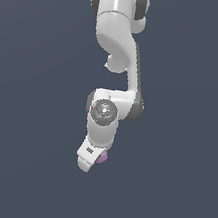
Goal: Pick up the object and move it to a goal position.
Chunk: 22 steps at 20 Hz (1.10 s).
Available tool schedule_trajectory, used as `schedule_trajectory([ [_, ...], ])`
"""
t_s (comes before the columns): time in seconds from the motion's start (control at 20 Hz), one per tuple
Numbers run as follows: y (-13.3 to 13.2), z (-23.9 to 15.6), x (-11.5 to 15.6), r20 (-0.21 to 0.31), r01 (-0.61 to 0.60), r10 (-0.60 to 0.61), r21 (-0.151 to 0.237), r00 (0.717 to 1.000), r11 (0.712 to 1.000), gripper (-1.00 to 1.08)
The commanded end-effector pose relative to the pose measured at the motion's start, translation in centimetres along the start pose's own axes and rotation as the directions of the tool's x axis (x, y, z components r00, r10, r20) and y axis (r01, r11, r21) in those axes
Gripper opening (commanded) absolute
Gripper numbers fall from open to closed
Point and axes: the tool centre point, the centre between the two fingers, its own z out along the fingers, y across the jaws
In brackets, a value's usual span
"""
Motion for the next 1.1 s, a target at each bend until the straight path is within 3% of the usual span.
schedule_trajectory([
  [0.0,0.0,0.0,0.0,0.0,0.0,0.0,0.0,1.0,1.0,-1.0],
  [0.65,0.2,-0.6,-0.4,0.0,0.0,0.0,0.0,1.0,1.0,-1.0],
  [1.05,1.4,-4.9,-3.9,0.0,0.0,0.0,0.0,1.0,1.0,-1.0],
])
